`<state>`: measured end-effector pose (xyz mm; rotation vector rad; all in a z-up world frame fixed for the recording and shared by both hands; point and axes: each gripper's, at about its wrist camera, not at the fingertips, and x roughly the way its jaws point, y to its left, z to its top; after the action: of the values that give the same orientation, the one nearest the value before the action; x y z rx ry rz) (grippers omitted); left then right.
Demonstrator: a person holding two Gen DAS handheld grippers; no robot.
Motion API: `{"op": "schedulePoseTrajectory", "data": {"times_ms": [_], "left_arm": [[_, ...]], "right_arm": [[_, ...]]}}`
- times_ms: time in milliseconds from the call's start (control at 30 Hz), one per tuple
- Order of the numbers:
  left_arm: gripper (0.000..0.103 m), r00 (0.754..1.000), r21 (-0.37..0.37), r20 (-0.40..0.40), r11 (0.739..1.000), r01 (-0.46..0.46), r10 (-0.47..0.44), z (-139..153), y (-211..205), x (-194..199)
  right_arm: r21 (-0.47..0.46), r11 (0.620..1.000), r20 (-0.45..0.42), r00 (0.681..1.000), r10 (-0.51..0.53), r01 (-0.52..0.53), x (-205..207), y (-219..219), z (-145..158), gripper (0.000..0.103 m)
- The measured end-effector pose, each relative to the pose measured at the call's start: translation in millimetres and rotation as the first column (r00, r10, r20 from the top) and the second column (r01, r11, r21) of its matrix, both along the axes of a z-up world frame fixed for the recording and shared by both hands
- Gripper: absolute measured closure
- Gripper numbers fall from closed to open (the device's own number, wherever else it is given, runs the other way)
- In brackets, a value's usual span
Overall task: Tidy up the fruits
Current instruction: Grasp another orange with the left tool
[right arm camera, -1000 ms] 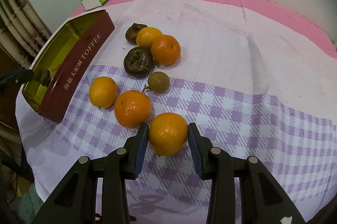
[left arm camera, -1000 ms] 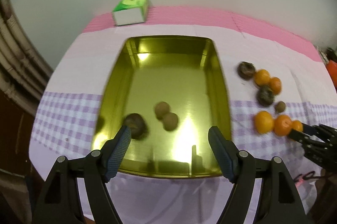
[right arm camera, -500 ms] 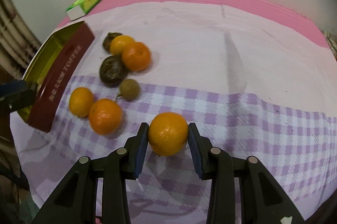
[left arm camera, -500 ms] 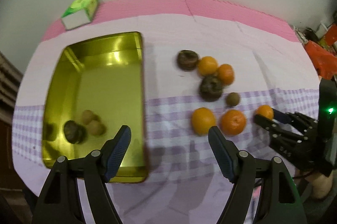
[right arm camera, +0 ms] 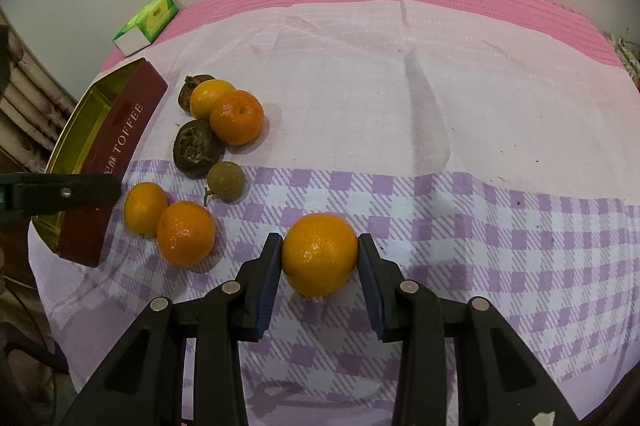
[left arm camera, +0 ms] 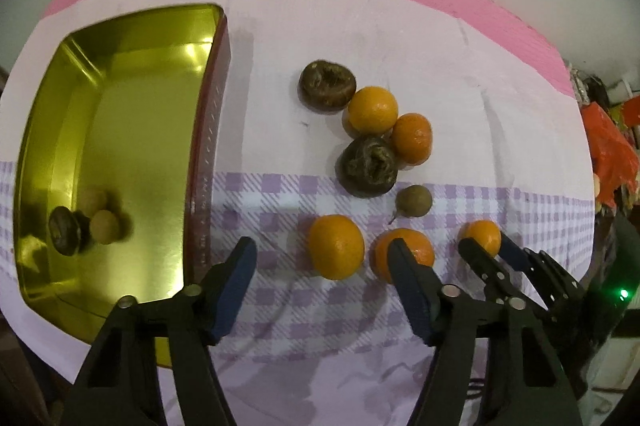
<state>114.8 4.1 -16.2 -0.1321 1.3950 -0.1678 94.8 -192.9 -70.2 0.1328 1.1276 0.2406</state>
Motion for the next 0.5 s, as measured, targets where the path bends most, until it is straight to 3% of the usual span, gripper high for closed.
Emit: {"op": "schedulePoseTrajectory", "data": {"times_ms": [500], "left_arm": [[0.058, 0.999, -0.016, -0.043, 0.999, -0.028, 0.027, -24, -6, 7]], "right_arm": [[0.013, 1.0, -0.006, 1.0, -0.002, 0.002, 1, -2, 0, 0.068]]}}
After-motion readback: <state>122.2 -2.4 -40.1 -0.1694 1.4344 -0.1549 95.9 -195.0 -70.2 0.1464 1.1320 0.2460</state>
